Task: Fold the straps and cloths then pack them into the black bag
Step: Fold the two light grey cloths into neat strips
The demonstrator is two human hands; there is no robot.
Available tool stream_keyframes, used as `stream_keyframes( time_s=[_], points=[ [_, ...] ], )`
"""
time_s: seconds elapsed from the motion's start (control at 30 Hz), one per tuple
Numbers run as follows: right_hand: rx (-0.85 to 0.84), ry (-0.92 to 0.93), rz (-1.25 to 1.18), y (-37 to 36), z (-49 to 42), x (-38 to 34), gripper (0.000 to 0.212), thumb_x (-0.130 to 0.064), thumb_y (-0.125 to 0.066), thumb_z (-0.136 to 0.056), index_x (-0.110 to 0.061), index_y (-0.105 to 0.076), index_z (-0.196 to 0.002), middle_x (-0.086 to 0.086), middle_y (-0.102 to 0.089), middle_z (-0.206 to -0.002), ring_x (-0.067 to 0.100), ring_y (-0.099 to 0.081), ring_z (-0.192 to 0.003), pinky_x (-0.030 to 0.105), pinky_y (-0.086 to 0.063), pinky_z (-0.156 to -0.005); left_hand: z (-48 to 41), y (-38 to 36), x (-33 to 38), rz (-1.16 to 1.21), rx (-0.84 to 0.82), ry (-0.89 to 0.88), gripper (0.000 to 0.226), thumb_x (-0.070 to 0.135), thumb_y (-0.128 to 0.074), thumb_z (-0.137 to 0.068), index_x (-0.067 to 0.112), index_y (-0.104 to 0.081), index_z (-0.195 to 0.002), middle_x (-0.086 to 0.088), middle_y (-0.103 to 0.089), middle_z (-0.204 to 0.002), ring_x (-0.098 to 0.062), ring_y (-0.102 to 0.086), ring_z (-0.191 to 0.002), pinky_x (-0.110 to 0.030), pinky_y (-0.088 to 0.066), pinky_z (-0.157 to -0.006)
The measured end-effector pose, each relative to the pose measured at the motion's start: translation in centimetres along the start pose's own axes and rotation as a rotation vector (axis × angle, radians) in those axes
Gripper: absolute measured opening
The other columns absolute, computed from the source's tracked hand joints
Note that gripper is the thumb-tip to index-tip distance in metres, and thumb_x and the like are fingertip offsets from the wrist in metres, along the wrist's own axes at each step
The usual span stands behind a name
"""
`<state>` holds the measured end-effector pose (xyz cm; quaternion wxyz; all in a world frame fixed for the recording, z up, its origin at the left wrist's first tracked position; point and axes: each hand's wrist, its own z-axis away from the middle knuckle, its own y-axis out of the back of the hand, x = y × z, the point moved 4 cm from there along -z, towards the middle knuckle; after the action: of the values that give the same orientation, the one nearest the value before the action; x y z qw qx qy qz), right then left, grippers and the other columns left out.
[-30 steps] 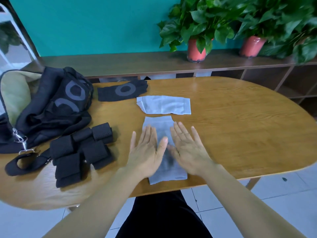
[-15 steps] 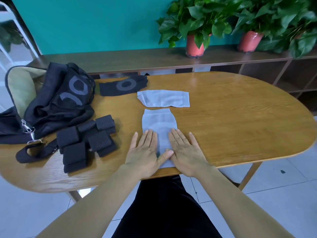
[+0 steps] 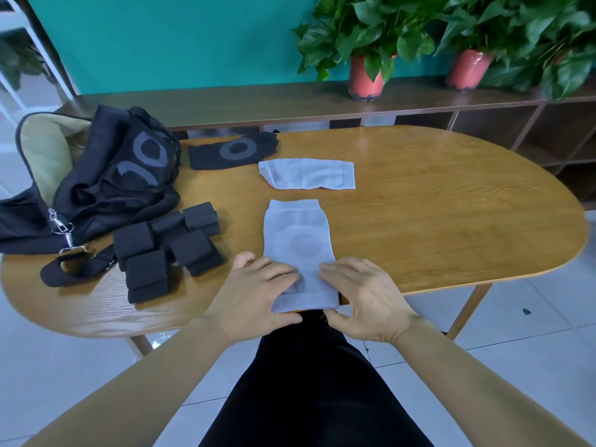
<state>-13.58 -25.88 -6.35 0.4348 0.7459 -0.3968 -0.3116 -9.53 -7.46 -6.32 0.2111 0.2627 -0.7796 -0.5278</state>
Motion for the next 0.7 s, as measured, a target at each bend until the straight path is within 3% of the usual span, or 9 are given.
stream_keyframes(
  time_s=[0.1,0.2,0.27,0.37,0.47,0.6,0.63,0.7],
  points=[
    [0.076,-0.052,-0.051,0.8,0.2,0.1,0.031,-0.03,-0.057,-0.071,-0.011,-0.069,-0.092,0.0,-0.065,-0.076,0.02,-0.061,-0.077,0.03,-0.049,-0.065,0.3,0.7,-0.1,0.089,0.053,0.005,0.043,0.066,-0.056,-0.078,0.031,-0.067,-0.1,0.02,-0.066,-0.098,-0.002,-0.056,-0.087,-0.026,-0.025,-0.086],
    [0.14,-0.199,-0.109,1.1,-0.3,0.5,0.022,-0.032,-0.052,-0.079,-0.017,-0.068,-0.084,-0.002,-0.058,-0.066,0.017,-0.056,-0.062,0.028,-0.046,-0.053,0.4,0.9,-0.9,0.245,0.105,0.171,0.034,0.062,-0.049,-0.084,0.031,-0.061,-0.077,0.016,-0.052,-0.062,-0.004,-0.049,-0.063,-0.027,-0.028,-0.078],
    [0.176,-0.353,-0.148,1.0,-0.7,0.8,0.019,-0.037,-0.053,-0.082,-0.021,-0.062,-0.077,-0.004,-0.054,-0.065,0.017,-0.052,-0.061,0.026,-0.041,-0.052,0.4,0.7,-1.6,0.363,0.147,0.314,0.049,0.062,-0.047,-0.084,0.019,-0.049,-0.061,0.007,-0.035,-0.051,-0.012,-0.038,-0.052,-0.031,-0.032,-0.068],
    [0.193,-0.524,-0.213,0.6,-1.4,1.1,0.009,-0.029,-0.063,-0.083,-0.023,-0.064,-0.09,-0.005,-0.058,-0.07,0.017,-0.053,-0.075,0.028,-0.041,-0.06,0.0,0.8,-1.7,0.441,0.205,0.485,0.051,0.058,-0.051,-0.08,0.019,-0.032,-0.054,0.004,-0.024,-0.048,-0.017,-0.026,-0.05,-0.03,-0.023,-0.057],
    [0.155,-0.572,-0.217,0.4,-2.3,1.0,0.027,-0.023,-0.061,-0.085,-0.023,-0.062,-0.112,-0.008,-0.061,-0.071,0.014,-0.05,-0.091,0.032,-0.043,-0.074,-0.7,0.6,-1.5,0.34,0.18,0.555,0.045,0.05,-0.051,-0.08,0.021,-0.025,-0.057,0.004,-0.025,-0.049,-0.023,-0.031,-0.051,-0.031,-0.022,-0.063],
    [0.113,-0.602,-0.177,-0.3,-2.5,1.0,0.044,-0.022,-0.061,-0.084,-0.022,-0.054,-0.127,-0.011,-0.06,-0.074,0.013,-0.047,-0.1,0.031,-0.039,-0.084,-1.4,-0.1,-1.9,0.177,0.117,0.647,0.029,0.04,-0.058,-0.088,0.022,-0.041,-0.071,0.001,-0.046,-0.055,-0.022,-0.052,-0.062,-0.032,-0.02,-0.068],
    [0.116,-0.608,-0.172,-0.4,-2.5,1.1,0.044,-0.021,-0.06,-0.083,-0.021,-0.053,-0.127,-0.011,-0.059,-0.074,0.014,-0.047,-0.1,0.031,-0.039,-0.084,-1.5,-0.2,-1.9,0.151,0.103,0.659,0.019,0.041,-0.057,-0.088,0.026,-0.049,-0.082,0.001,-0.054,-0.058,-0.021,-0.057,-0.068,-0.032,-0.019,-0.07],
    [0.116,-0.632,-0.178,-0.7,-2.4,1.1,0.042,-0.021,-0.059,-0.083,-0.021,-0.054,-0.125,-0.011,-0.059,-0.074,0.014,-0.047,-0.102,0.031,-0.038,-0.084,-1.5,-0.2,-2.0,0.125,0.084,0.712,0.033,0.047,-0.055,-0.089,0.025,-0.055,-0.115,0.004,-0.062,-0.064,-0.017,-0.062,-0.076,-0.031,-0.02,-0.075]
  ],
)
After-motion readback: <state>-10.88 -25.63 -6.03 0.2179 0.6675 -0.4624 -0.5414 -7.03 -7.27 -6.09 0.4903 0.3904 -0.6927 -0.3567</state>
